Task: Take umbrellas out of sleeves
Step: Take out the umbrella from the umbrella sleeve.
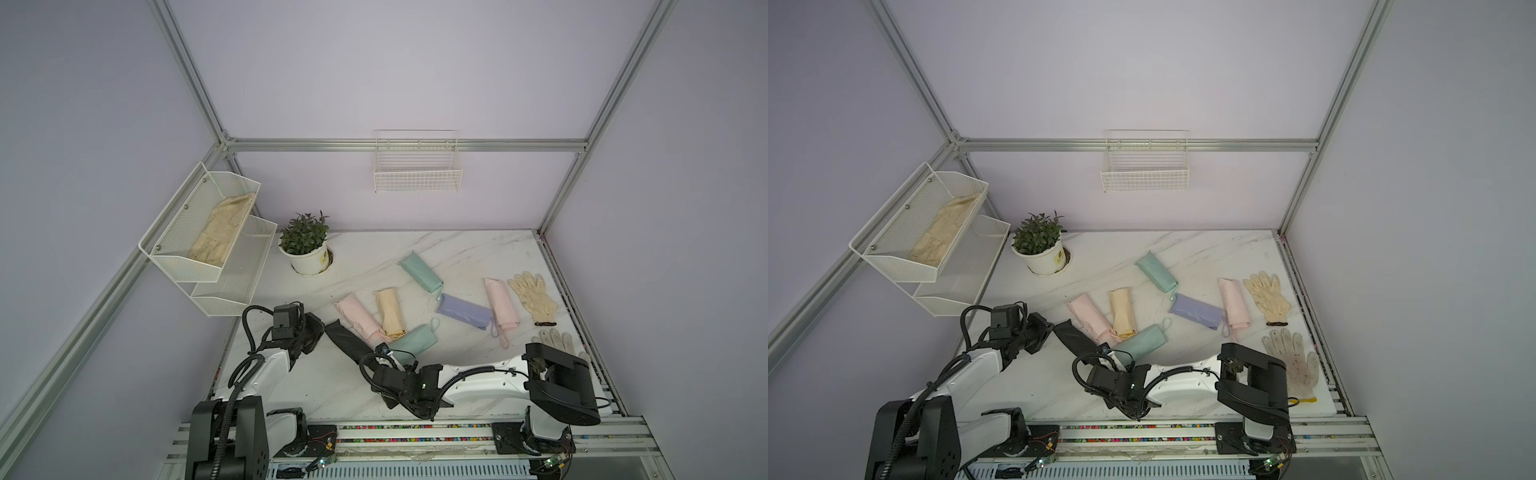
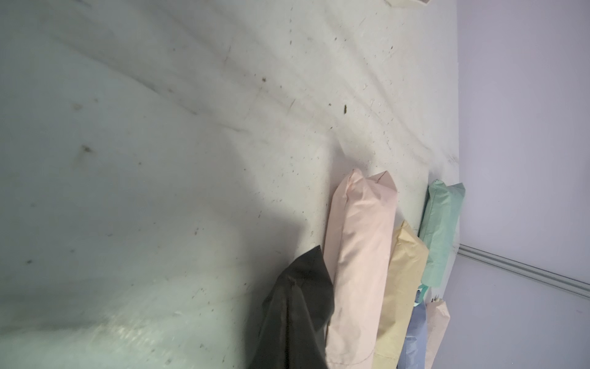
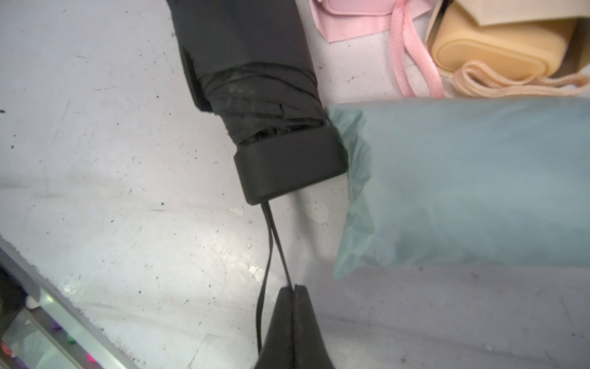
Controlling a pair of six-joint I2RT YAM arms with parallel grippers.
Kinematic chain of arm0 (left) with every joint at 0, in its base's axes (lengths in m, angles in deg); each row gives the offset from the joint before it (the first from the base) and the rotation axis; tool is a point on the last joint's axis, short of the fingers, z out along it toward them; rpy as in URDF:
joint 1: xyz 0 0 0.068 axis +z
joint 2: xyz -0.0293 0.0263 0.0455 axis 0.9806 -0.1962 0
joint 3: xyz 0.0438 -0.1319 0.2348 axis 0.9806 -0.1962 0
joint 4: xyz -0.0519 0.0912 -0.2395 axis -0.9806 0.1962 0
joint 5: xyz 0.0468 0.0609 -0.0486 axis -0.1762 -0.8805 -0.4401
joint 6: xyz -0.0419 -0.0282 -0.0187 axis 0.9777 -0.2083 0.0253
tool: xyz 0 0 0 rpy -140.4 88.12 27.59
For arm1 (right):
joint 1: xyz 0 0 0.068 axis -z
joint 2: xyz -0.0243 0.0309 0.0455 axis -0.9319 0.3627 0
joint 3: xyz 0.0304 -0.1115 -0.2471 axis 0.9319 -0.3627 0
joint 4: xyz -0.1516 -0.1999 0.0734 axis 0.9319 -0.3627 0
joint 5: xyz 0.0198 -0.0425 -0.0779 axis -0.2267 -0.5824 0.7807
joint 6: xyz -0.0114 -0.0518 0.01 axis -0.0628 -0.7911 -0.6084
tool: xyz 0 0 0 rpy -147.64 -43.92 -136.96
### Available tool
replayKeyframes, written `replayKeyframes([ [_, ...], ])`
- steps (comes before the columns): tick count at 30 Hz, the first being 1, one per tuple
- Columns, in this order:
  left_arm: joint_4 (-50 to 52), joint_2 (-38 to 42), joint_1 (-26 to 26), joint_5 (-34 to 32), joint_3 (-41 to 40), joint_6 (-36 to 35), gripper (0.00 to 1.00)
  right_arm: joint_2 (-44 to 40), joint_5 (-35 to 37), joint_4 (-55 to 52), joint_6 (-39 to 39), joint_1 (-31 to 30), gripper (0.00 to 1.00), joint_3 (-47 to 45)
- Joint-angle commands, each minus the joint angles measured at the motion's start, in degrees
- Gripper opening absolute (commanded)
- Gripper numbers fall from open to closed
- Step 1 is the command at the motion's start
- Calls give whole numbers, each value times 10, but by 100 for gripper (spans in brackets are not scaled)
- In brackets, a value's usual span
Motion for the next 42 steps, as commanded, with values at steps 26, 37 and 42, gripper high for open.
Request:
replayKeyframes([
  [26,30,-168,129,6,265,-94,0,104,-102,35,-36,-1,0,104],
  [37,53,-198,134,-4,328,-112,0,81,-88,36,-22,-1,0,71],
  [42,66,-205,135,-11,358,-132,0,70,-82,35,-14,-1,0,54],
])
